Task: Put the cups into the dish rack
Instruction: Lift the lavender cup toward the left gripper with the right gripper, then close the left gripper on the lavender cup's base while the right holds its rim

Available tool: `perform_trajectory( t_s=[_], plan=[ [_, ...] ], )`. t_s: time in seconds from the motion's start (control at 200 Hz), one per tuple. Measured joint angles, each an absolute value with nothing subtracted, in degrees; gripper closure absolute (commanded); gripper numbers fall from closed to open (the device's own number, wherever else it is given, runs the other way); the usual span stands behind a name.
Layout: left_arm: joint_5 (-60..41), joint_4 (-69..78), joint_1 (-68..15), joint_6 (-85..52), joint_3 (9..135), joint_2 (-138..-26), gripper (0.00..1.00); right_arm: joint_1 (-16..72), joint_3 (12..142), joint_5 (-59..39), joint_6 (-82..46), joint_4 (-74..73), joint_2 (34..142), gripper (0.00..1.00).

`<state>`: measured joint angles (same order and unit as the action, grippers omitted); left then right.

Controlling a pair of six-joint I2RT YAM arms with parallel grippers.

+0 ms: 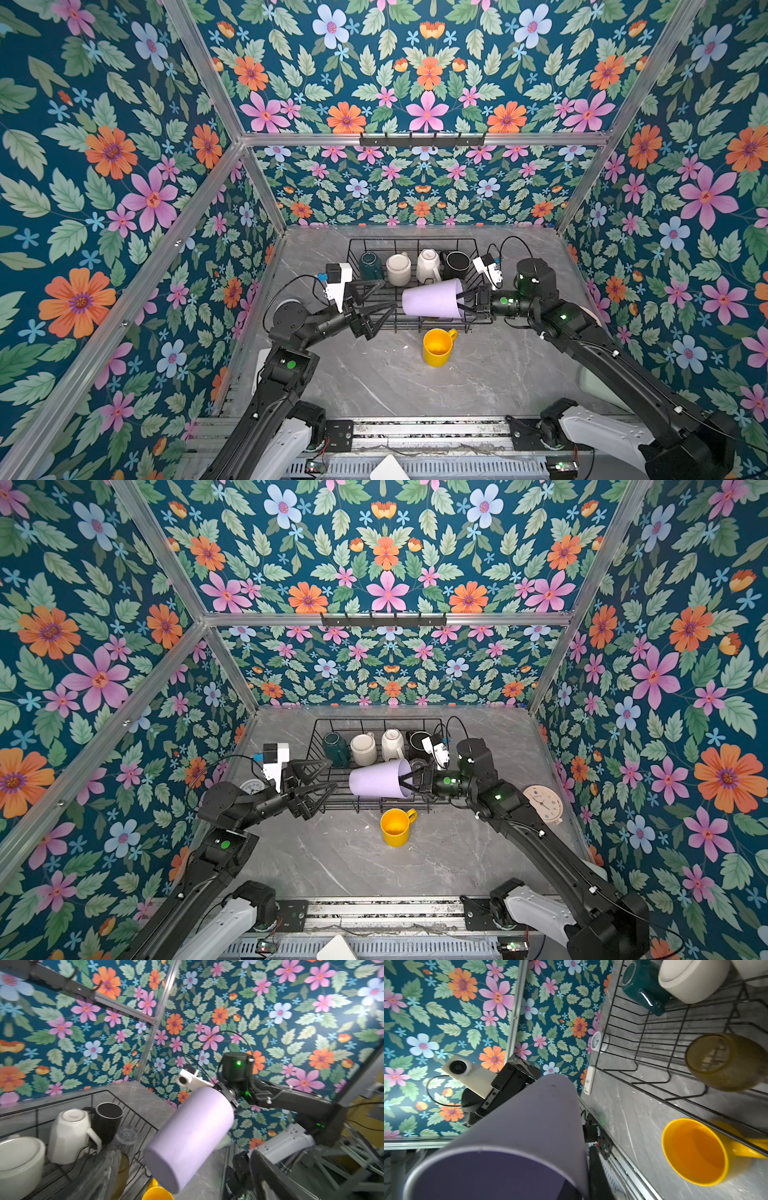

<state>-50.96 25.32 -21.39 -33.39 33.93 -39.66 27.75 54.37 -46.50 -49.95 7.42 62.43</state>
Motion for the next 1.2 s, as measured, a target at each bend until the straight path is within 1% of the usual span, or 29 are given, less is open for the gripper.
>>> perform_trajectory(
  t_s=[0.19, 0.52, 1.2],
  plan=[
    [-55.6, 28.8, -21.4, -35.7, 33.5, -40.4, 0.00, 27.6, 55.7, -50.9, -52.2, 1.5, 64.1, 1.00],
    [-57.2, 30.2, -21.4, -35.8, 33.4, -42.4, 0.00, 28.4, 56.2, -54.9, -52.6, -1.8, 64.0, 1.00],
    [-58.8, 32.2, -21.4, -37.5, 33.6, -42.5, 0.00, 35.6, 59.9, -56.0, -54.0, -8.9, 71.4, 1.00]
  ],
)
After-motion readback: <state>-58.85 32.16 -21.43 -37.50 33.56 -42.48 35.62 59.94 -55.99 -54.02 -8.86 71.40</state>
